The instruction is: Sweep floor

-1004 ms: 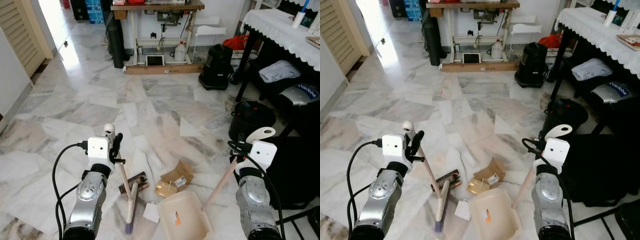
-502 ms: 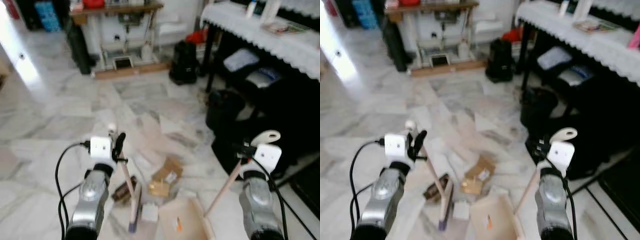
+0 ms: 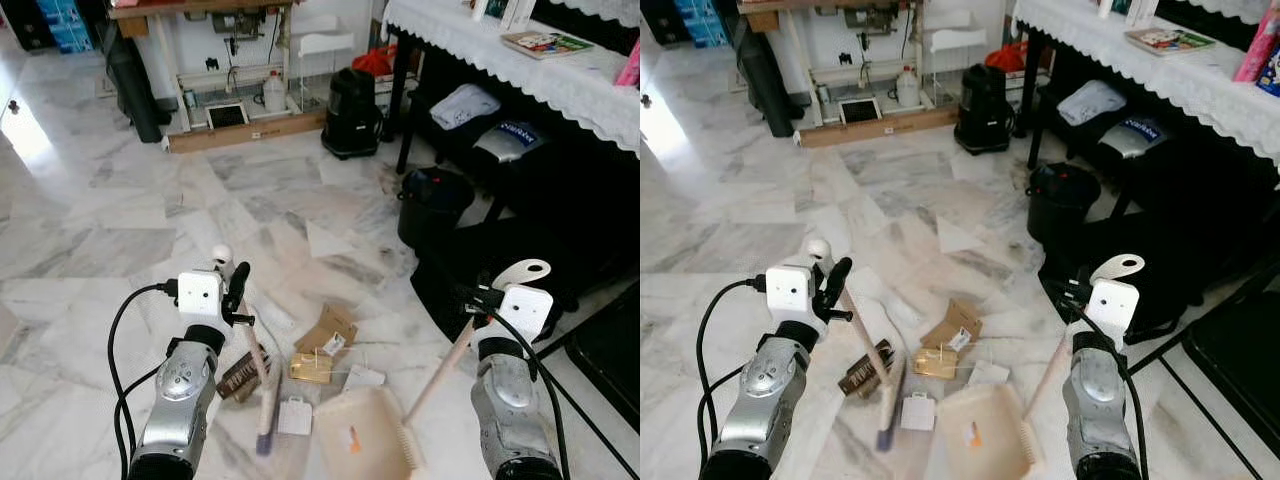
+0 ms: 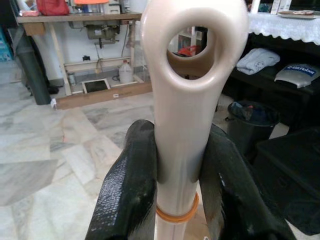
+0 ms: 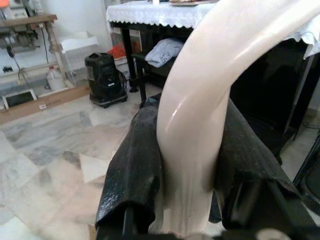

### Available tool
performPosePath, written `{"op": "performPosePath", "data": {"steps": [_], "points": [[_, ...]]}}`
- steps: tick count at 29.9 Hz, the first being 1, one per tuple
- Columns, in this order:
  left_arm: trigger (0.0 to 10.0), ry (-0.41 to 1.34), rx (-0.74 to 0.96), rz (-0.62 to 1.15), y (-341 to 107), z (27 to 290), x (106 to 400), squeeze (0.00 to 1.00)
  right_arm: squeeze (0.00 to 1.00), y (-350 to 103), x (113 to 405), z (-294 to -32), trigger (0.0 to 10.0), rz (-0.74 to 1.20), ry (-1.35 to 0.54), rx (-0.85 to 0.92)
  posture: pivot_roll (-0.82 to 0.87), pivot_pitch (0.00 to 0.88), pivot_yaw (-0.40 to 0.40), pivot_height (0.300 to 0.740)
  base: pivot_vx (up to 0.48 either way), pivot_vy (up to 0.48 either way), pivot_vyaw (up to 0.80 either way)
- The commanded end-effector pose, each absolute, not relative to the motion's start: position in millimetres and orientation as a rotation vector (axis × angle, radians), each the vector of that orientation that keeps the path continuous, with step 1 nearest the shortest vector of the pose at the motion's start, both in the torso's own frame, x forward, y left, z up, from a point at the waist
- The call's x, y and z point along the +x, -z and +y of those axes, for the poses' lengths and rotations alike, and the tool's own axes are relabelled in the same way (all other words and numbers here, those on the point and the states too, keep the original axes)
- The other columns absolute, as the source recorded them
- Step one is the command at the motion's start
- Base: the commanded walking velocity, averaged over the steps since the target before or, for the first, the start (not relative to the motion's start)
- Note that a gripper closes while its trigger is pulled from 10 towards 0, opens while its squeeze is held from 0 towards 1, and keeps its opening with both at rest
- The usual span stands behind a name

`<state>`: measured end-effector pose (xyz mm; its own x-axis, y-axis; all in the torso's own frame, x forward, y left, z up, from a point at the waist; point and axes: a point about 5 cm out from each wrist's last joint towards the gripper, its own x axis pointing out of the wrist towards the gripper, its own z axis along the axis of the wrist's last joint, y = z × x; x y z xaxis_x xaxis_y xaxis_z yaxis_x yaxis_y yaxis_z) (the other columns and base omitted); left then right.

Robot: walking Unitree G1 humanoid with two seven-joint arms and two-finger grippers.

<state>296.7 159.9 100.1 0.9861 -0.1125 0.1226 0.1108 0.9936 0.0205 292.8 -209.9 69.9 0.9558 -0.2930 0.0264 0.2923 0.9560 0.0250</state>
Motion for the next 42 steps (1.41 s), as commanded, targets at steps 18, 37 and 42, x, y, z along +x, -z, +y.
{"op": "performPosePath", "data": {"steps": [18, 37, 42], "points": [[10.0, 0.116, 0.018, -0.161, -112.2, 161.0, 301.5, 0.00, 0.00, -81.1, 298.1, -209.0, 10.0, -0.078, 0.293, 0.017, -0.01, 0.000, 0.014, 0.740, 0.000, 0.414, -0.07], [10.0, 0.126, 0.018, -0.182, -115.2, 159.1, 301.3, 0.00, 0.00, -82.4, 297.6, -210.1, 10.0, -0.091, 0.300, 0.010, -0.01, 0.000, 0.018, 0.740, 0.000, 0.000, -0.45], [10.0, 0.137, 0.015, -0.177, -114.0, 157.2, 300.8, 0.00, 0.00, -81.9, 296.8, -214.0, 10.0, -0.084, 0.321, -0.001, -0.02, 0.000, 0.020, 0.740, 0.000, 0.000, -0.08]]}}
